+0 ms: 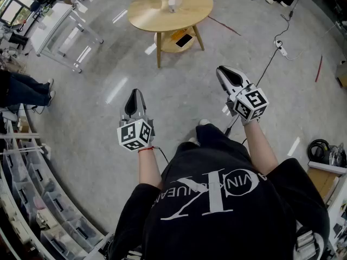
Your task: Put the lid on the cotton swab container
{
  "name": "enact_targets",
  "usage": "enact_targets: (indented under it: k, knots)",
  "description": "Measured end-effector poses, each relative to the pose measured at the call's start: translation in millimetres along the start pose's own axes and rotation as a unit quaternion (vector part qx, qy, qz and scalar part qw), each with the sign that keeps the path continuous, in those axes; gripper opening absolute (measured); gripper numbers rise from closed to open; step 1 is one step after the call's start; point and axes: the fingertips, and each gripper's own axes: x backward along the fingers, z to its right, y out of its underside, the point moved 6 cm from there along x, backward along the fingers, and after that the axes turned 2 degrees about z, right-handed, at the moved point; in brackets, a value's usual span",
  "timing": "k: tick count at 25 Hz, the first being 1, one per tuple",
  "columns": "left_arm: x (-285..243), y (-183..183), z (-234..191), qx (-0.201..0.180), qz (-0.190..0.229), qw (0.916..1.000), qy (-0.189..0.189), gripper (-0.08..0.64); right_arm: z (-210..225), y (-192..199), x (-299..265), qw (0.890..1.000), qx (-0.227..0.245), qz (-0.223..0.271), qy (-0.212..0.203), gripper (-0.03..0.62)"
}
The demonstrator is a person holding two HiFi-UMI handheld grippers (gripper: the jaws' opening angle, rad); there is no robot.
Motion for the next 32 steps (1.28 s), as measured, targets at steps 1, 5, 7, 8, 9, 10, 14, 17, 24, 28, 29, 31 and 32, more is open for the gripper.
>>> enact_targets:
  k: [1, 5, 7, 8, 9, 10, 14, 17, 24, 28, 29, 31, 32]
  knots:
    - [0, 1, 0, 0.0, -0.001, 1.0, 0.001, 0.024, -1, 1, -1, 1.0, 0.0, 0.0, -0.002, 0.044]
    - [-2, 5, 2, -0.001, -0.006, 1.0, 0.006, 0.023, -1, 6, -2, 1.0, -0.004, 0.001, -0.003, 0.044]
    - [-3, 5, 3, -0.001, -0.007, 0.9999, 0.009, 0.023, -1, 7, -2, 1.0, -0.005, 0.0, -0.002, 0.043]
    - [-4, 5, 2, -0.001, -0.006, 0.9999, 0.009, 0.023, -1, 8, -1, 1.0, -0.006, 0.001, -0.001, 0.043]
    - [-4, 4, 2, -0.001, -0.006, 0.9999, 0.011, 0.023, -2, 7, -1, 1.0, -0.006, 0.001, 0.0, 0.043]
    - [-4, 4, 3, -0.001, -0.005, 0.9999, 0.012, 0.025, -2, 7, 0, 1.0, -0.006, 0.001, 0.0, 0.043]
    - [-4, 6, 6, -0.003, -0.009, 0.9998, 0.019, 0.025, -4, 10, 2, 1.0, -0.006, -0.003, 0.001, 0.043]
    - [-3, 7, 5, -0.003, -0.011, 0.9998, 0.018, 0.025, -6, 12, 1, 1.0, -0.006, -0.004, 0.0, 0.041]
    - [1, 4, -6, 0.0, -0.009, 0.9999, 0.006, 0.025, -10, 9, -6, 1.0, -0.002, -0.003, -0.005, 0.041]
    - [-1, 1, -11, -0.001, -0.006, 1.0, 0.006, 0.025, -12, 7, -12, 1.0, 0.001, -0.002, -0.008, 0.041]
    - [-2, 0, -12, -0.001, -0.005, 1.0, 0.006, 0.025, -13, 6, -13, 1.0, 0.001, -0.002, -0.009, 0.041]
    - [-3, -2, -14, 0.0, -0.004, 1.0, 0.007, 0.025, -14, 5, -16, 1.0, 0.0, -0.002, -0.01, 0.041]
    - [-4, -3, -15, 0.001, -0.003, 1.0, 0.008, 0.025, -15, 4, -17, 1.0, 0.0, -0.002, -0.009, 0.041]
